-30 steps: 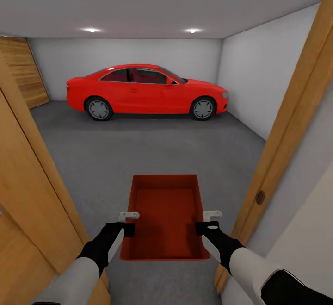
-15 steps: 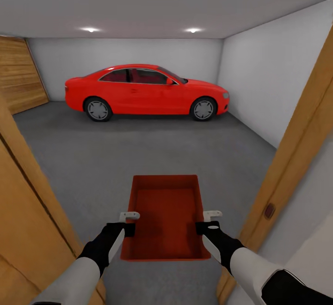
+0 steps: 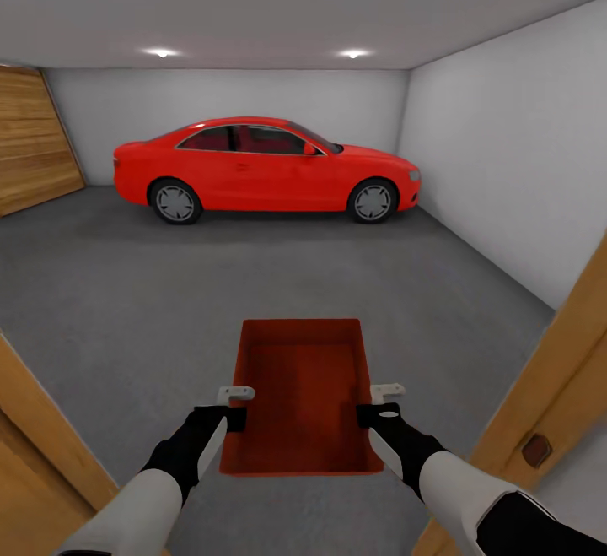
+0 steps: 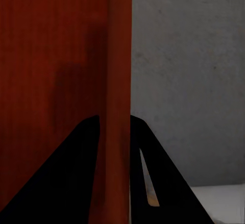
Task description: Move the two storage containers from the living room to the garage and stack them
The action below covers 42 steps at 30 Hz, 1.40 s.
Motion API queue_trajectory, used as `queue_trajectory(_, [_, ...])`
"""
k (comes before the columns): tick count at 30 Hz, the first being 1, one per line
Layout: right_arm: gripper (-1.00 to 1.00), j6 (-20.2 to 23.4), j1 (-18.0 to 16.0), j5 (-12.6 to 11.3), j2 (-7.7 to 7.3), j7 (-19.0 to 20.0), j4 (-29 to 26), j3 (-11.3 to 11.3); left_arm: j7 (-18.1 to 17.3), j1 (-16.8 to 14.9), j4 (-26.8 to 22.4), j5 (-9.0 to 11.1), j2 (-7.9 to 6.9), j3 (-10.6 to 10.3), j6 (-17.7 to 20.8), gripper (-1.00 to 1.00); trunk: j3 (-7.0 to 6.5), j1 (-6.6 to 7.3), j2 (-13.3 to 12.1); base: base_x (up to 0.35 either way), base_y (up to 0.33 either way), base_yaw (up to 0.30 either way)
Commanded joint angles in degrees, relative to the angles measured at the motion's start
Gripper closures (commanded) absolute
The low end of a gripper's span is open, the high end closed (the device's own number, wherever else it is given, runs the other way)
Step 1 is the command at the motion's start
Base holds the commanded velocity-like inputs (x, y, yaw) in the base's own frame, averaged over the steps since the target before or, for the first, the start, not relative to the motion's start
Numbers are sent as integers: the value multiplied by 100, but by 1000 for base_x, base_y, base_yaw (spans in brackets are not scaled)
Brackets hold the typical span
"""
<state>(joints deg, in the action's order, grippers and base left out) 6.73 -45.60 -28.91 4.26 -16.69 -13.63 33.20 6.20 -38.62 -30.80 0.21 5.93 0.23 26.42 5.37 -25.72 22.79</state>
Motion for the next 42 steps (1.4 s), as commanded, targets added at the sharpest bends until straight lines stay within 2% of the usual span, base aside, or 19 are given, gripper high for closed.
queue_trajectory(1, [100,39,-2,-62,22,-53,18,38,57,-5,-23,-223,22,38,-390,100,13,-7,12,321,0,0])
queue_trajectory(42, [100,39,-2,-62,25,-53,19,38,57,-5,-23,-223,22,38,-391,100,13,-7,12,321,0,0])
